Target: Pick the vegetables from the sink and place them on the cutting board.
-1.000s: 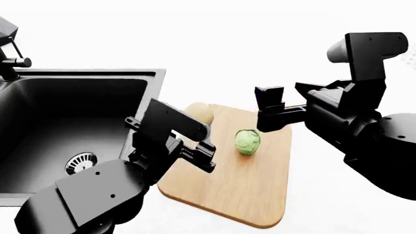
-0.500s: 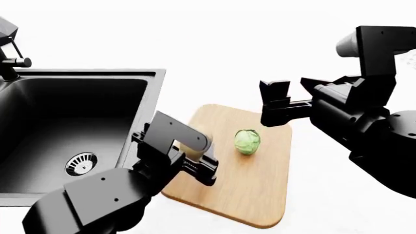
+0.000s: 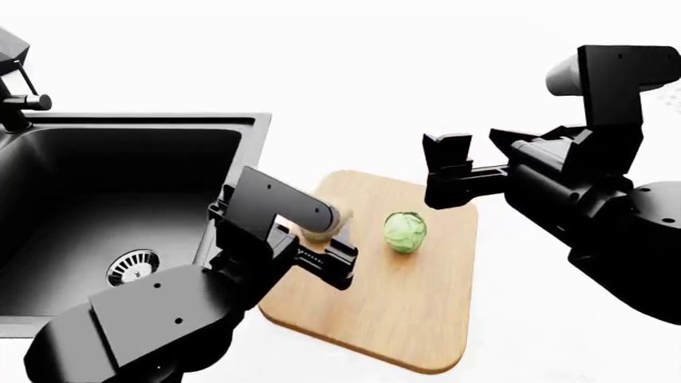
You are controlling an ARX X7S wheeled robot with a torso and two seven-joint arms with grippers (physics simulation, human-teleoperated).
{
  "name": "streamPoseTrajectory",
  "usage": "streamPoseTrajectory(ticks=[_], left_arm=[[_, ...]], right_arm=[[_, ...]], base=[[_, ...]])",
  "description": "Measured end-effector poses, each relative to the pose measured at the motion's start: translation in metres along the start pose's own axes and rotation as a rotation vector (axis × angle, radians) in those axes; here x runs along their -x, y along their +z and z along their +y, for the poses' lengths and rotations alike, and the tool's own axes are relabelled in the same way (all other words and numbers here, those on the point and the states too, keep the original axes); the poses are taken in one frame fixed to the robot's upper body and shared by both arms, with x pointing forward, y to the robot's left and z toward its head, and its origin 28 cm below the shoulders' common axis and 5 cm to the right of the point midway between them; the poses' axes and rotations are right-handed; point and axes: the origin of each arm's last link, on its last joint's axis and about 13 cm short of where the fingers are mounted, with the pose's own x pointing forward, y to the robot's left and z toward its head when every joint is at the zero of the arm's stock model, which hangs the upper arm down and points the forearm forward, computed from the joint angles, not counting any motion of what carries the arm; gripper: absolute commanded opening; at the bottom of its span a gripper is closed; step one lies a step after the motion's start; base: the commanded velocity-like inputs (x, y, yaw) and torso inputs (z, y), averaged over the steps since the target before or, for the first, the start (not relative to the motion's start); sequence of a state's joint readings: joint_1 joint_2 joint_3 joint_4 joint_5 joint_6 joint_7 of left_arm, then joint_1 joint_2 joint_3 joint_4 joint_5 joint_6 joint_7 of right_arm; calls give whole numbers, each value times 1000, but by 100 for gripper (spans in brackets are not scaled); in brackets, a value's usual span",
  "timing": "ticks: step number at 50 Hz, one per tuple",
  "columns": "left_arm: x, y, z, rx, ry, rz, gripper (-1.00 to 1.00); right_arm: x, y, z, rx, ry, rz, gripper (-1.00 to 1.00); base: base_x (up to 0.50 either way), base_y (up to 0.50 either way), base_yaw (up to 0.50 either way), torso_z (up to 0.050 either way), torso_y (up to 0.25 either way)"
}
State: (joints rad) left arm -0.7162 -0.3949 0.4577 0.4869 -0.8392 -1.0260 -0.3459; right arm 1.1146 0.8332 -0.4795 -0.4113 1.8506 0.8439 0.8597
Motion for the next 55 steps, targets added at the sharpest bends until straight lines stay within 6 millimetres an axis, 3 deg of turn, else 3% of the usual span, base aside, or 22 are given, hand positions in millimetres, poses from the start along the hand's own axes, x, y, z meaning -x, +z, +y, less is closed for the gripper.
streamPoseTrajectory(ticks=[8,21,37,55], left_arm=[[7,22,5,14,41,-108,100],[35,53,12,87,197,-436,100],[81,43,9,175,382,-697,100],[102,32,2,143,558,-928,100]], right_arm=[[1,1,1,2,0,-4,100],[10,0,8,31,9,-126,100],[42,-24,30,121,-43,-422,100],[63,-56,35,116,-111,-659,100]], base=[[0,0,0,0,0],[0,0,0,0,0],[0,0,0,0,0],[0,0,0,0,0]])
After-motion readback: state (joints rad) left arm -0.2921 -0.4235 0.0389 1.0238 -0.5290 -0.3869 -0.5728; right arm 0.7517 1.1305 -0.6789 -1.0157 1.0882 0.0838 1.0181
